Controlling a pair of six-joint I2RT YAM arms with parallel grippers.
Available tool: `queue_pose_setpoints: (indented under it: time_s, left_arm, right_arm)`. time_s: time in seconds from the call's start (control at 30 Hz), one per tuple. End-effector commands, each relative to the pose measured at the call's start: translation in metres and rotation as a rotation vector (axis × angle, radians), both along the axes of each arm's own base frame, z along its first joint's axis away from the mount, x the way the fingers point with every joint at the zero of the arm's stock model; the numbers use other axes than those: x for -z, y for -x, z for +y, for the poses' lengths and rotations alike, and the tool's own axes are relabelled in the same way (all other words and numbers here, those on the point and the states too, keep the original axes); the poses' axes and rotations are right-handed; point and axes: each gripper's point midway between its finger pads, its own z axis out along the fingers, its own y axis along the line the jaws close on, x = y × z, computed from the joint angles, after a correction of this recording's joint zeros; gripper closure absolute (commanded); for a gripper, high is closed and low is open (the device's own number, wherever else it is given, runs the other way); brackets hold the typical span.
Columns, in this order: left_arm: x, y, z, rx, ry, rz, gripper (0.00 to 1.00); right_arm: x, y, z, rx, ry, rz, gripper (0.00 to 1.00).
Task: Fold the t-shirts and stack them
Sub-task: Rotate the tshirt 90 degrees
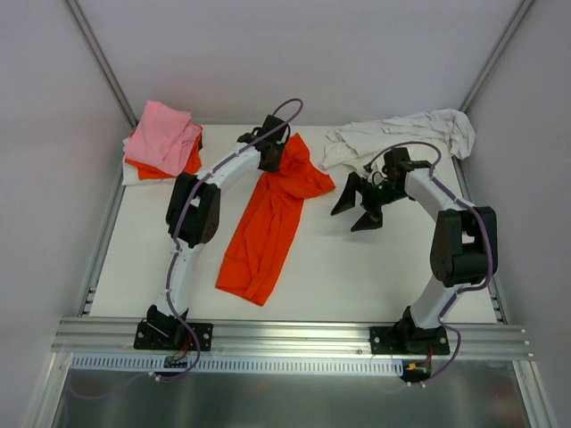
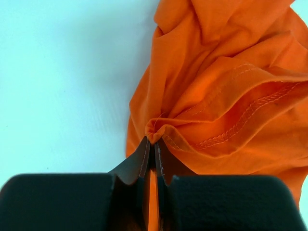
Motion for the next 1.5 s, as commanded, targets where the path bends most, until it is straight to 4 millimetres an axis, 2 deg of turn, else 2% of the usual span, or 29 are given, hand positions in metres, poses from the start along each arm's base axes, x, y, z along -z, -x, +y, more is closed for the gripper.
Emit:
queue_pose_setpoints:
  time_s: [0.0, 0.03, 0.07, 0.1, 0.13, 0.3, 0.43, 0.53, 0.63, 0.67, 0.7, 0.73, 0.77, 0.8, 0.83, 0.87, 0.9, 0.93, 0.97, 1.0, 1.03, 1.13, 1.2, 1.4, 1.43, 1.47]
  left_arm:
    - [-0.035, -0.005, 0.022, -0.110, -0.022, -0.068, 0.98]
    - [-0.033, -0.005, 0.024, -0.118, -0.022, -0.062, 0.79]
    - [-0.031, -0.005, 0.027, -0.137, -0.022, -0.056, 0.49]
    - [-0.029, -0.003, 0.029, -0.150, -0.027, -0.050, 0.09]
    - [-0.028, -0.002, 0.029, -0.153, -0.024, -0.043, 0.01]
    - [-0.026, 0.006, 0.033, -0.173, 0.005, -0.006, 0.01]
    - [-0.031, 0.028, 0.025, -0.113, 0.140, 0.073, 0.01]
    - [-0.044, 0.065, 0.015, -0.038, 0.303, 0.163, 0.01]
    - [-0.061, 0.094, 0.007, 0.036, 0.419, 0.209, 0.01]
    - [-0.065, 0.103, 0.008, 0.040, 0.429, 0.228, 0.01]
    - [-0.072, 0.112, 0.003, 0.069, 0.469, 0.240, 0.01]
    - [-0.081, 0.125, 0.002, 0.095, 0.501, 0.244, 0.01]
    - [-0.087, 0.131, 0.000, 0.109, 0.523, 0.246, 0.01]
    - [-0.094, 0.139, -0.005, 0.136, 0.556, 0.254, 0.01]
    - [-0.102, 0.149, -0.002, 0.147, 0.571, 0.246, 0.01]
    - [-0.106, 0.153, -0.001, 0.147, 0.575, 0.240, 0.01]
    - [-0.110, 0.156, 0.000, 0.148, 0.584, 0.233, 0.01]
    - [-0.116, 0.164, 0.000, 0.161, 0.597, 0.228, 0.02]
    - [-0.119, 0.167, 0.001, 0.160, 0.600, 0.225, 0.01]
    - [-0.121, 0.170, 0.001, 0.160, 0.605, 0.224, 0.01]
    - [-0.126, 0.173, 0.003, 0.162, 0.613, 0.218, 0.01]
    - [-0.136, 0.181, 0.003, 0.167, 0.630, 0.216, 0.01]
    - [-0.142, 0.184, 0.003, 0.168, 0.640, 0.217, 0.02]
    - [-0.154, 0.189, 0.000, 0.200, 0.650, 0.238, 0.01]
    - [-0.157, 0.190, -0.001, 0.213, 0.652, 0.239, 0.01]
    - [-0.158, 0.189, -0.002, 0.217, 0.648, 0.240, 0.01]
  right_arm:
    - [-0.003, 0.008, -0.001, -0.017, -0.015, 0.021, 0.00]
    - [-0.003, 0.008, -0.001, -0.017, -0.014, 0.022, 0.00]
    - [-0.003, 0.009, -0.001, -0.020, -0.014, 0.023, 0.01]
    - [-0.002, 0.010, -0.001, -0.019, -0.012, 0.027, 0.01]
    - [-0.002, 0.011, -0.001, -0.020, -0.012, 0.028, 0.00]
    - [0.001, 0.012, -0.001, -0.022, 0.000, 0.034, 0.01]
    - [0.003, 0.009, 0.002, -0.029, 0.014, 0.029, 0.00]
    - [0.005, 0.000, 0.005, -0.010, 0.027, 0.009, 0.00]
    - [0.002, -0.022, 0.012, 0.013, 0.040, -0.038, 0.01]
    - [-0.008, -0.038, 0.016, 0.016, 0.036, -0.084, 0.00]
    - [-0.012, -0.045, 0.023, 0.008, 0.030, -0.095, 0.01]
    - [-0.005, -0.054, 0.028, 0.005, 0.035, -0.079, 0.01]
    - [-0.007, -0.062, 0.032, 0.002, 0.041, -0.088, 0.01]
    - [-0.023, -0.081, 0.042, -0.007, 0.027, -0.147, 0.01]
    - [-0.028, -0.091, 0.048, -0.010, 0.019, -0.163, 0.00]
    - [-0.017, -0.099, 0.053, -0.017, 0.016, -0.127, 0.01]
    - [-0.037, -0.118, 0.063, -0.026, -0.012, -0.191, 0.04]
    - [-0.039, -0.127, 0.069, -0.029, -0.029, -0.196, 0.27]
    - [-0.028, -0.136, 0.076, -0.018, -0.049, -0.159, 0.52]
    - [-0.027, -0.143, 0.080, -0.008, -0.054, -0.155, 0.79]
    - [-0.036, -0.155, 0.084, 0.003, -0.066, -0.180, 1.00]
    - [-0.024, -0.167, 0.089, 0.025, -0.060, -0.163, 1.00]
    - [-0.014, -0.168, 0.086, 0.033, -0.036, -0.153, 1.00]
    - [0.030, -0.149, 0.066, 0.036, 0.060, -0.078, 1.00]
    - [0.029, -0.147, 0.065, 0.035, 0.063, -0.080, 0.93]
    - [0.031, -0.146, 0.060, 0.042, 0.083, -0.084, 0.78]
